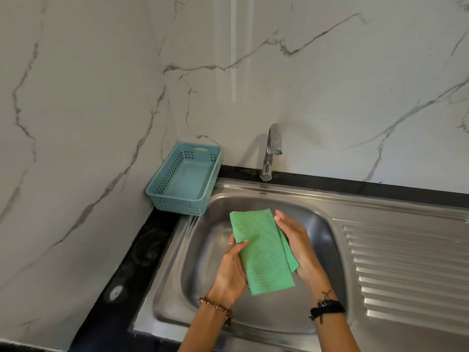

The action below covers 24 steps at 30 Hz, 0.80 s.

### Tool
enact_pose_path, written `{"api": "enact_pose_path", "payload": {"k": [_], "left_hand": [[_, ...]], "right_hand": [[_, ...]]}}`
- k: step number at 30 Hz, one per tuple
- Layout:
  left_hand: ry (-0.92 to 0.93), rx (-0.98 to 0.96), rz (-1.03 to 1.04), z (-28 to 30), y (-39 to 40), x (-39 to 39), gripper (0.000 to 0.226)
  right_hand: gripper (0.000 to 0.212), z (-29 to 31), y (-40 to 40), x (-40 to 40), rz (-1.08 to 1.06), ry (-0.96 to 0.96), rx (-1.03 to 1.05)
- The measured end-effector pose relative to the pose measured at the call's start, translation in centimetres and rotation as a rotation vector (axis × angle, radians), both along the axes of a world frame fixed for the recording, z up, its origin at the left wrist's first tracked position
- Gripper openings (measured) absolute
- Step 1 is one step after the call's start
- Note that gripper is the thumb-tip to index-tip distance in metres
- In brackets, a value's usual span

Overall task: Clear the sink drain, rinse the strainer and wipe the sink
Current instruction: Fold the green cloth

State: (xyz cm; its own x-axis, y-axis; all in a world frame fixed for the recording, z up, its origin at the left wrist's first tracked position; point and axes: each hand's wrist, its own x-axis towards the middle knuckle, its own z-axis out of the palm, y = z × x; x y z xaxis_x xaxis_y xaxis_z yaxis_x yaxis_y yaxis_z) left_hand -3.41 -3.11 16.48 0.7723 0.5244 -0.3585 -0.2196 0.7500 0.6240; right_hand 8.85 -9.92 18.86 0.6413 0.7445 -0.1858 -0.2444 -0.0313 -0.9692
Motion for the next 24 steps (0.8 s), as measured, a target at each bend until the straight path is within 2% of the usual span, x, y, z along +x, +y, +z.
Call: {"api": "enact_pose_path", "payload": {"k": [6,8,14,20,24], "left_hand": [[-0.038,0.089,0.007,-0.8,0.6,-0.8,0.045],[-0.068,0.111,0.011,-1.0,0.9,-1.1,0.04],[0.02,0.253,-0.013,-0.7,1.4,-1.3,0.053],[0.086,0.337,-0.012,0.0,1.9,-0.9,0.056],[0.116,0.404,-0.017,0.2,2.1,-1.1,0.052]], "right_hand": [[0.021,-1.1,0.2,0.8,-0.053,-0.039,-0.015],[0.024,-1.1,0.5,0.8,-0.071,-0.015,0.007],[0.016,-1.2,0.8,0.7,-0.051,-0.082,0.079],[0.005,-0.3,0.0,0.8,0.105,-0.142,0.077],[0.019,-0.1,-0.7,1.0,0.171,-0.096,0.11]]}}
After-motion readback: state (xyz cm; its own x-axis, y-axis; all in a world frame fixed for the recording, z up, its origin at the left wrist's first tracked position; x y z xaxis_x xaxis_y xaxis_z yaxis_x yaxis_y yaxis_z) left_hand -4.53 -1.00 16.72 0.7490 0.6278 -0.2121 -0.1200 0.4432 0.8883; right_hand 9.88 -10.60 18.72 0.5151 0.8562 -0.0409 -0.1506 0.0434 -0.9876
